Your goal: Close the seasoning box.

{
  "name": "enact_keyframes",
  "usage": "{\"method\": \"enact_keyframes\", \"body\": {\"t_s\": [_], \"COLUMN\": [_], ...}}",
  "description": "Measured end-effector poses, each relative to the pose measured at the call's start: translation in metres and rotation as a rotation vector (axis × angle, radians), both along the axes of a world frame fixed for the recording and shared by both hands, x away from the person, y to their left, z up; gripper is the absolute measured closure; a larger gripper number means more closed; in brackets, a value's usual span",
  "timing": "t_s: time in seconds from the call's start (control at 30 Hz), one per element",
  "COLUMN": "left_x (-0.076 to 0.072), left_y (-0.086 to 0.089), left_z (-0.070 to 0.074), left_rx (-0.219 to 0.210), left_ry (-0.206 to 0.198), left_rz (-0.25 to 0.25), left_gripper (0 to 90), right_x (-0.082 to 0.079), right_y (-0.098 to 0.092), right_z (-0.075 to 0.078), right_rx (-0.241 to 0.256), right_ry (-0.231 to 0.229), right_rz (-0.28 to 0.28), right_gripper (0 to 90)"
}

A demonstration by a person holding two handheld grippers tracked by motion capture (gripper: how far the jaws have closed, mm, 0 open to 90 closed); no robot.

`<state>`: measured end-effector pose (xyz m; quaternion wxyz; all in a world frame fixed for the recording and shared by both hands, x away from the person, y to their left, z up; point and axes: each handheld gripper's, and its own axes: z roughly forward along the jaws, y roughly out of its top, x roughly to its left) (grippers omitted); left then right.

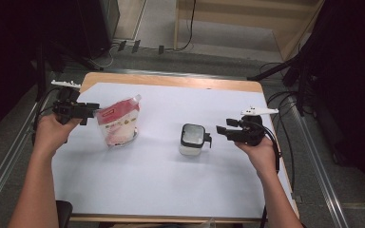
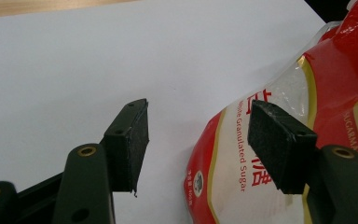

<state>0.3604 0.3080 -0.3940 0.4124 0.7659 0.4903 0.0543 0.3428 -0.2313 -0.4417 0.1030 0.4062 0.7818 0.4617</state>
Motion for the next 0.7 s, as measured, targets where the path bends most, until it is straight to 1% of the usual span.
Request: {"method": "enact_keyframes", "body": {"t_s": [0.03,0.07,0.1,0.2,0.23,0.27,0.33,0.37,0.43,0.47,0.53,0.67,0.7], "left_x": [0.0,0.0,0.0,0.0,0.0,0.0,0.0,0.0,0.0,0.0,0.0,0.001,0.0], "left_y": [0.0,0.001,0.001,0.001,0.001,0.001,0.001,0.002,0.002,0.002,0.001,0.002,0.002], "left_z": [0.0,0.0,0.0,-0.001,-0.001,-0.001,-0.002,-0.003,-0.004,-0.004,-0.005,-0.007,-0.007], "left_rx": [0.0,0.002,0.001,-0.005,-0.001,-0.003,-0.006,-0.006,-0.005,-0.002,-0.007,-0.005,-0.01], "left_ry": [0.0,0.004,0.009,0.012,0.01,0.011,0.014,0.014,0.015,0.017,0.023,0.028,0.031], "left_rz": [0.003,0.0,0.0,0.003,-0.004,-0.002,0.005,0.006,0.008,0.001,0.01,0.009,0.009], "left_gripper": [39.3,39.3,39.3,39.2,39.2,39.1,38.9,38.9,38.8,38.7,38.7,38.4,38.4], "right_x": [0.0,0.001,0.002,0.005,0.006,0.007,0.009,0.01,0.011,0.011,0.01,0.012,0.012], "right_y": [-0.001,-0.002,-0.003,-0.009,-0.011,-0.013,-0.015,-0.016,-0.019,-0.02,-0.022,-0.024,-0.024], "right_z": [-0.002,-0.005,-0.007,-0.013,-0.015,-0.017,-0.021,-0.022,-0.024,-0.025,-0.025,-0.029,-0.03], "right_rx": [-0.006,-0.021,-0.026,-0.015,-0.012,-0.013,-0.028,-0.037,-0.029,-0.031,-0.033,-0.038,-0.04], "right_ry": [0.001,-0.012,-0.007,0.002,0.005,0.016,0.028,0.037,0.038,0.037,0.045,0.051,0.057], "right_rz": [-0.014,-0.021,-0.028,-0.042,-0.05,-0.06,-0.076,-0.081,-0.086,-0.088,-0.097,-0.109,-0.114], "right_gripper": [38.5,37.8,37.7,36.2,35.9,35.2,34.6,34.8,34.9,35.0,35.1,35.4,35.7]}}
